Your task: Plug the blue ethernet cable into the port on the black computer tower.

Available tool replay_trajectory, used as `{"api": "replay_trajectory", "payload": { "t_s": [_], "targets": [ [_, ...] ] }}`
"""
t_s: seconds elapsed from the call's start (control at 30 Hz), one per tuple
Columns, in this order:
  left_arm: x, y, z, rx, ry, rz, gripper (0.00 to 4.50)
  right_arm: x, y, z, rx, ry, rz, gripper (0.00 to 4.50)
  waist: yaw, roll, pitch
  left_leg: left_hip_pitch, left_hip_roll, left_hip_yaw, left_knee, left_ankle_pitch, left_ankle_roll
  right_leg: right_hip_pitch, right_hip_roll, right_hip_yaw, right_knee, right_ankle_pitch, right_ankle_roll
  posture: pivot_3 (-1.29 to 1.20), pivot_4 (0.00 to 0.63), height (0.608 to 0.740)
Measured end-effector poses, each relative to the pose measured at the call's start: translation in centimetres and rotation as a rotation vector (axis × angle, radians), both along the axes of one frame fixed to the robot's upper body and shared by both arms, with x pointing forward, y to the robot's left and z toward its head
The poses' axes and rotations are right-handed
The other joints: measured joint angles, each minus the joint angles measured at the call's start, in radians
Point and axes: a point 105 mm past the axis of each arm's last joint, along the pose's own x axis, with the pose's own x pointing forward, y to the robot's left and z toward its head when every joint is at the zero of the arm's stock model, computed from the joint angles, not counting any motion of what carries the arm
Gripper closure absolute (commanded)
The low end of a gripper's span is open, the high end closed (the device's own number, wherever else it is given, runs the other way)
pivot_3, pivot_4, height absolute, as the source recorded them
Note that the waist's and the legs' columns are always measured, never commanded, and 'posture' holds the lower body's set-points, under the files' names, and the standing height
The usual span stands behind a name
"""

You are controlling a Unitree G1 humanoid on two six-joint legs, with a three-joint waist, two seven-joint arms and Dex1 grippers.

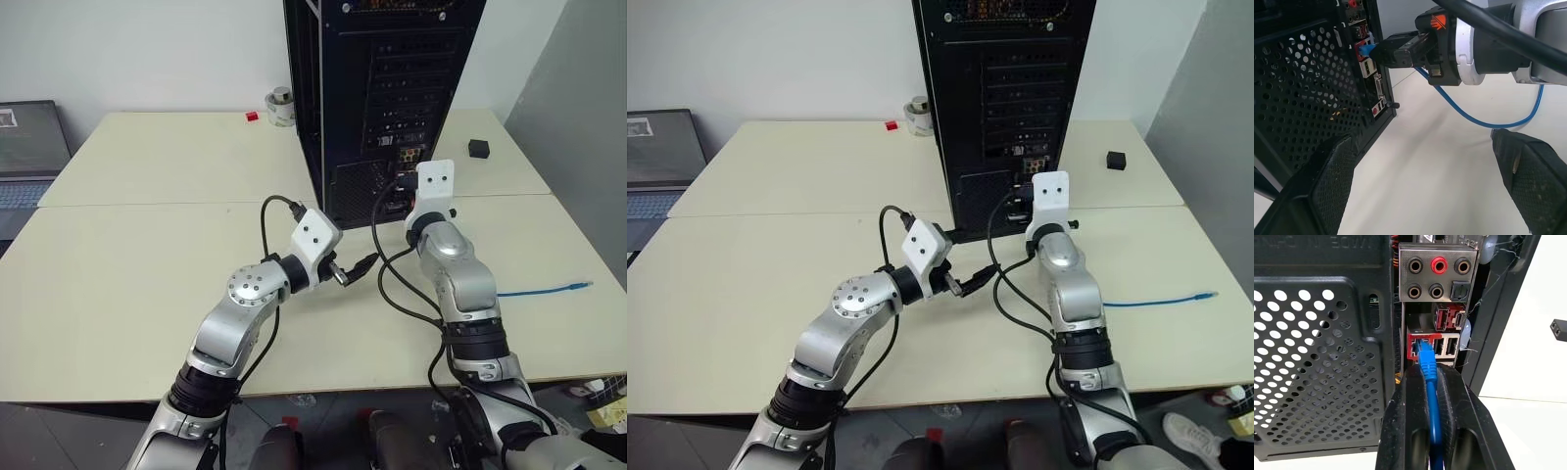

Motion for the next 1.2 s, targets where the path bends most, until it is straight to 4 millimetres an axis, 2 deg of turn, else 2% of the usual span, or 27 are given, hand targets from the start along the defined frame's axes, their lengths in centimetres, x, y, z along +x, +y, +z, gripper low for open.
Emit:
{"api": "replay_trajectory", "payload": {
  "t_s": [0.33,0.53,0.77,0.9,1.2],
  "targets": [
    [0.2,0.2,0.2,0.011,-0.020,0.006,0.00,-0.8,-1.4,-0.3,-0.032,-0.001,0.055,1.58,0.017,0.000,0.000,-0.003,-0.001,-0.001,0.000,0.000,0.000,0.000,-0.002,-0.001,-0.002,0.000,0.000,0.00,0.150,0.740],
    [1.0,0.8,0.3,0.062,-0.037,0.037,0.00,-2.2,-1.9,1.0,-0.049,-0.032,0.098,0.14,0.017,0.000,0.000,-0.003,-0.001,-0.003,0.000,0.000,0.000,0.000,-0.001,-0.002,-0.001,0.000,0.000,0.00,0.150,0.740],
    [1.7,1.8,0.9,0.093,-0.030,0.032,0.00,-4.6,-4.2,2.0,-0.151,-0.010,0.219,0.05,0.022,0.000,0.001,-0.005,-0.002,-0.003,0.001,0.000,0.000,0.000,-0.002,-0.004,-0.002,0.000,0.000,0.00,0.150,0.740],
    [2.0,2.5,1.3,0.093,-0.018,0.004,0.00,-6.0,-4.9,3.3,-0.181,-0.029,0.325,0.05,0.020,0.000,0.001,-0.004,-0.002,-0.003,0.000,0.000,0.000,0.000,-0.001,-0.005,-0.002,0.000,0.000,0.00,0.150,0.740],
    [2.0,3.3,2.0,0.106,0.009,-0.051,0.00,-7.2,-6.9,3.9,-0.263,0.000,0.462,0.05,0.022,-0.001,0.001,-0.005,-0.002,-0.002,0.001,0.000,0.000,0.000,-0.002,-0.005,-0.003,0.000,0.000,0.00,0.150,0.740]
  ]
}}
